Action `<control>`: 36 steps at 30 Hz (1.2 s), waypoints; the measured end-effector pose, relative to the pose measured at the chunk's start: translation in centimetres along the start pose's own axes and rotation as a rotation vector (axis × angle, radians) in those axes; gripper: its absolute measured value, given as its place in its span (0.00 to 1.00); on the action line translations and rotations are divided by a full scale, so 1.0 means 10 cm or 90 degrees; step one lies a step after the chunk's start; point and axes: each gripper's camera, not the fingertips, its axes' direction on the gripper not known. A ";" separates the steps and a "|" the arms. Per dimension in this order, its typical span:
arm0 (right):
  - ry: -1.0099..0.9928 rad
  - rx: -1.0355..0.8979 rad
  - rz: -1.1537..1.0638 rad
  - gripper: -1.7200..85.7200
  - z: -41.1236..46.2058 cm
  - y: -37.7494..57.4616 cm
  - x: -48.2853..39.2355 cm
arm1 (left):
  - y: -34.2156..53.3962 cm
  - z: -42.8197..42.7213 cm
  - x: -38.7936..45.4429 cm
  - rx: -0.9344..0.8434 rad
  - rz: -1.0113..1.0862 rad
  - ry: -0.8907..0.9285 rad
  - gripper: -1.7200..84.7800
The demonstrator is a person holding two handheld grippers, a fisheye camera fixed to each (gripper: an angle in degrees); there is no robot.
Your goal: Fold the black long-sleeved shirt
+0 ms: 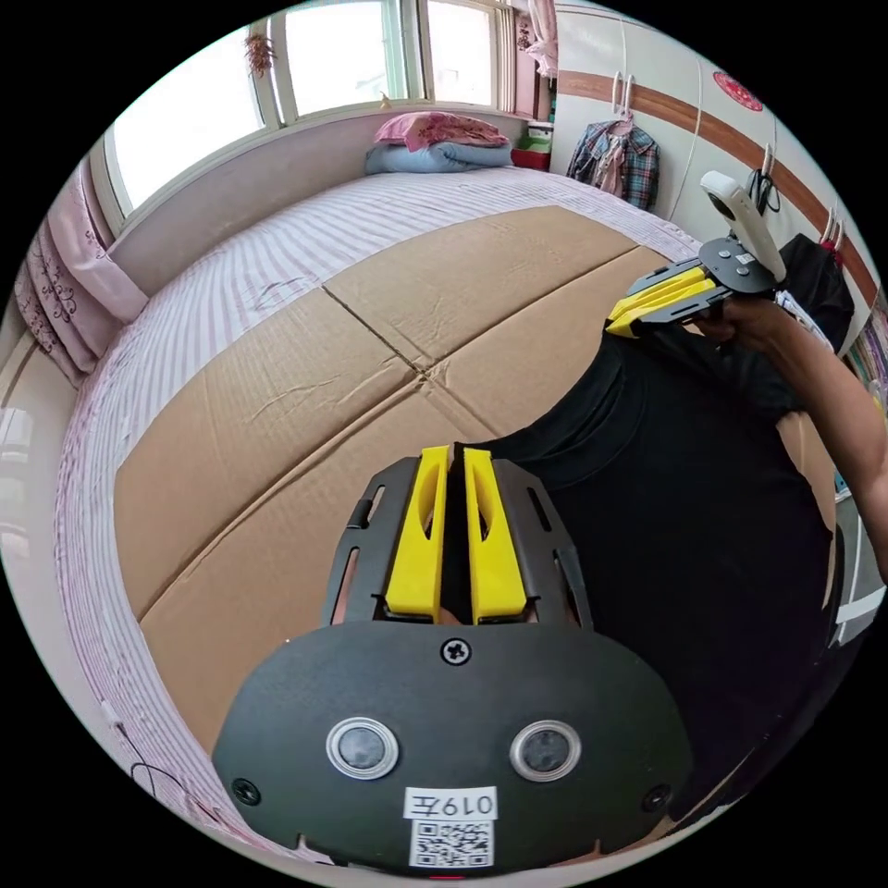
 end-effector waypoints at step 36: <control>-0.045 0.052 0.045 0.09 -0.67 -0.69 0.02 | 1.10 -0.37 -0.37 0.028 -0.091 -0.077 0.14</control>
